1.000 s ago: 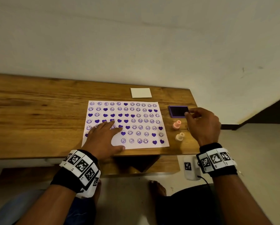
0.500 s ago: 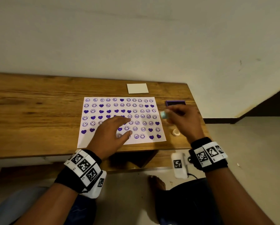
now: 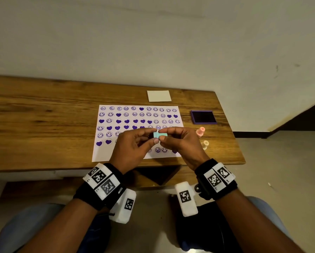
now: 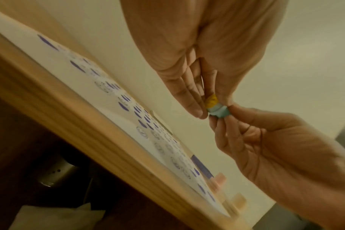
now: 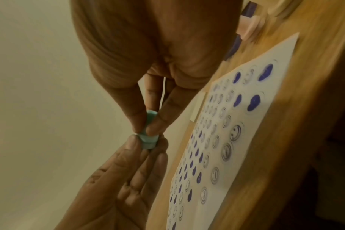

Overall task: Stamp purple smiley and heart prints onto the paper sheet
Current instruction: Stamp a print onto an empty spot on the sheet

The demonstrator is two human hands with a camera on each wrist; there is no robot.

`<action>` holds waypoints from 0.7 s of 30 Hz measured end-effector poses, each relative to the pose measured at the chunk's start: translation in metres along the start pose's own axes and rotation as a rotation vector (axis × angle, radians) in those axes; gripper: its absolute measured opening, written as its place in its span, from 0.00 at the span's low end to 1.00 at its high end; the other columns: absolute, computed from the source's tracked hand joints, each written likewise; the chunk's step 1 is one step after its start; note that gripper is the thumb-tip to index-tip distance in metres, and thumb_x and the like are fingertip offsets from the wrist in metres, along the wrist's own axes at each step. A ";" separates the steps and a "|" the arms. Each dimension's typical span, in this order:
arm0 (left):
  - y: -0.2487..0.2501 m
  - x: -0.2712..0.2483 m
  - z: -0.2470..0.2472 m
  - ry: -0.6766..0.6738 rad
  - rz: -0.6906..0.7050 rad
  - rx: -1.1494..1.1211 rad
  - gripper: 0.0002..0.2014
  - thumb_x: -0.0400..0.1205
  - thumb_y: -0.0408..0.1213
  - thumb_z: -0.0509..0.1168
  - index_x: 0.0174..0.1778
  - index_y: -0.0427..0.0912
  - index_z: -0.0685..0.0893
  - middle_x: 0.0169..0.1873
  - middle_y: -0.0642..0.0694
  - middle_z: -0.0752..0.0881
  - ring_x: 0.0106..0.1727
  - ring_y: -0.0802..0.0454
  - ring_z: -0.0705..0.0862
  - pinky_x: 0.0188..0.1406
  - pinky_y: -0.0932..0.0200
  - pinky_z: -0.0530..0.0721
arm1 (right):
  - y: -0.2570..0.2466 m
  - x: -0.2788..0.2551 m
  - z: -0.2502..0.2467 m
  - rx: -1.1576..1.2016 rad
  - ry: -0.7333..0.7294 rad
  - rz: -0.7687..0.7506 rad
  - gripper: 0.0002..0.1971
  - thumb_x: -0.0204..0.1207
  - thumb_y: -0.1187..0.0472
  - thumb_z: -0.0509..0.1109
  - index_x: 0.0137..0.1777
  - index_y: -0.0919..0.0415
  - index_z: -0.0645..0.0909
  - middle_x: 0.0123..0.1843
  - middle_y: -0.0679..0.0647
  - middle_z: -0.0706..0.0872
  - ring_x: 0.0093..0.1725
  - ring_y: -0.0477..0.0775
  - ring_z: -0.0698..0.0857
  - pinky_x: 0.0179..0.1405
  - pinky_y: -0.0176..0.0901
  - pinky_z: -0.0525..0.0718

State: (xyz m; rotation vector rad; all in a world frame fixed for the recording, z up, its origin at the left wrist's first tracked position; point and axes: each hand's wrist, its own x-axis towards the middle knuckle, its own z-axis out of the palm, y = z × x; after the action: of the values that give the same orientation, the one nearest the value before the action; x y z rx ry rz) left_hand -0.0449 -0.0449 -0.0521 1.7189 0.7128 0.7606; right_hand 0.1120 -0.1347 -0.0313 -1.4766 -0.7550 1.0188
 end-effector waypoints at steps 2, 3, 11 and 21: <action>0.000 0.004 0.000 0.013 -0.066 -0.115 0.16 0.75 0.32 0.75 0.58 0.44 0.88 0.47 0.48 0.91 0.50 0.55 0.90 0.53 0.56 0.87 | -0.009 0.001 -0.003 -0.105 0.010 -0.050 0.11 0.74 0.72 0.76 0.56 0.68 0.88 0.43 0.63 0.92 0.42 0.52 0.91 0.43 0.38 0.88; -0.001 0.007 -0.002 0.035 -0.090 -0.172 0.15 0.74 0.31 0.75 0.57 0.43 0.88 0.47 0.46 0.92 0.50 0.52 0.91 0.52 0.55 0.88 | -0.014 0.003 -0.008 -0.134 0.048 -0.082 0.11 0.74 0.72 0.76 0.56 0.68 0.89 0.45 0.62 0.93 0.42 0.51 0.91 0.43 0.39 0.87; -0.017 0.022 -0.034 0.207 -0.059 -0.035 0.17 0.76 0.34 0.74 0.62 0.41 0.86 0.48 0.48 0.91 0.48 0.58 0.90 0.49 0.61 0.87 | -0.055 0.051 -0.119 -0.640 0.517 -0.125 0.09 0.71 0.57 0.82 0.50 0.57 0.92 0.40 0.53 0.92 0.39 0.50 0.90 0.37 0.38 0.85; -0.014 0.015 -0.017 0.178 0.158 0.241 0.17 0.76 0.34 0.74 0.61 0.38 0.87 0.46 0.51 0.87 0.40 0.70 0.85 0.43 0.80 0.81 | -0.013 0.113 -0.135 -1.393 0.293 0.077 0.12 0.79 0.56 0.75 0.58 0.62 0.89 0.59 0.63 0.88 0.58 0.63 0.85 0.46 0.43 0.76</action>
State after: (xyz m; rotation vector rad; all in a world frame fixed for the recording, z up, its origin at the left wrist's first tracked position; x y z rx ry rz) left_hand -0.0505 -0.0196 -0.0593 1.9599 0.8236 0.9788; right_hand 0.2823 -0.0900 -0.0405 -2.7466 -1.2814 0.1763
